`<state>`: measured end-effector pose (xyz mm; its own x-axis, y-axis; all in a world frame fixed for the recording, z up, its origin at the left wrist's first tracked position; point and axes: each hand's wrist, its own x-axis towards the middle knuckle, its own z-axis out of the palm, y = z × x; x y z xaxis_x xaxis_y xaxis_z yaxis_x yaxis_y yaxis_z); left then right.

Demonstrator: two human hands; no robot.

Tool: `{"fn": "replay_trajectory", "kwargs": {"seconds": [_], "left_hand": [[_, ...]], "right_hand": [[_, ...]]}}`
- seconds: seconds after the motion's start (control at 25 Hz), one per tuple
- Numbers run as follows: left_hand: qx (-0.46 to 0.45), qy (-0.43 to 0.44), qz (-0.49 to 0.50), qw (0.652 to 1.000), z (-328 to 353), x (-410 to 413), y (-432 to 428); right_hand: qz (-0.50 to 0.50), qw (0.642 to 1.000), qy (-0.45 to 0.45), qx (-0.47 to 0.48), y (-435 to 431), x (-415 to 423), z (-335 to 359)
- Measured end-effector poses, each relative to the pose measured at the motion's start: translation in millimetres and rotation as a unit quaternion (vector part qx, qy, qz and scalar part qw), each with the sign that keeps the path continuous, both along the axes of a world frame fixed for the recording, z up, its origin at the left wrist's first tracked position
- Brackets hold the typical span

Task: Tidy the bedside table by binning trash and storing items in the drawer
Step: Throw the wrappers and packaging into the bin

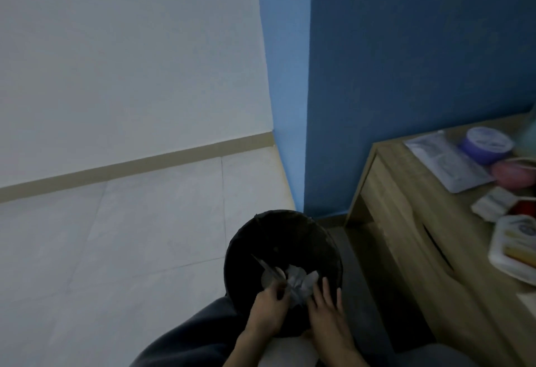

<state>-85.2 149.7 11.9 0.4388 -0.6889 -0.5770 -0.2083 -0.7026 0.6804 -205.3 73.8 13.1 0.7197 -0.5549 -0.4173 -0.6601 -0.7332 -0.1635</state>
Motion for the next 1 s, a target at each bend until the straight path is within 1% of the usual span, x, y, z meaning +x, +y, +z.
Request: {"fn": "replay_trajectory", "kwargs": {"seconds": [0.04,0.12,0.16,0.2,0.32,0.48,0.64,0.72,0.8,0.88,1.0], "left_hand": [[0.016,-0.014,-0.052,0.998,-2.7,-2.4,5.9],[0.069,-0.083,-0.150,0.983,-10.7,-4.2,20.7],[0.085,-0.124,-0.182,0.972,-10.4,-4.6,24.3],[0.089,-0.159,-0.192,0.964,-11.9,-2.8,29.6],[0.069,-0.232,-0.183,0.953,-17.2,3.9,34.5],[0.062,-0.259,-0.156,0.951,-21.5,25.4,20.2],[0.038,-0.315,-0.137,0.939,-28.2,70.1,-5.7],[0.017,-0.335,-0.126,0.933,-34.2,100.4,-22.3],[-0.005,-0.356,-0.118,0.927,-37.5,131.4,-41.6],[-0.024,-0.384,-0.118,0.916,-43.4,162.7,-62.9],[-0.032,-0.410,-0.118,0.904,-53.3,210.6,-99.4]], "right_hand": [[0.026,1.000,-0.005,-0.006,-1.9,1.1,-3.8],[0.050,0.998,0.002,0.047,-3.0,6.0,-11.0],[0.053,0.997,0.003,0.057,-5.8,7.6,-12.2],[0.061,0.997,-0.010,0.049,-7.9,13.0,-15.6],[0.092,0.995,-0.013,0.041,-10.0,32.6,-21.9],[0.113,0.994,0.002,0.005,-24.7,59.6,-23.0],[0.126,0.988,-0.059,-0.070,-49.2,95.5,-41.6],[0.136,0.984,-0.077,-0.090,-67.8,123.0,-54.8],[0.128,0.985,-0.059,-0.101,-86.3,153.2,-54.3],[0.132,0.978,-0.075,-0.141,-106.9,187.3,-53.2],[0.126,0.977,-0.082,-0.149,-141.2,232.9,-54.2]]}}
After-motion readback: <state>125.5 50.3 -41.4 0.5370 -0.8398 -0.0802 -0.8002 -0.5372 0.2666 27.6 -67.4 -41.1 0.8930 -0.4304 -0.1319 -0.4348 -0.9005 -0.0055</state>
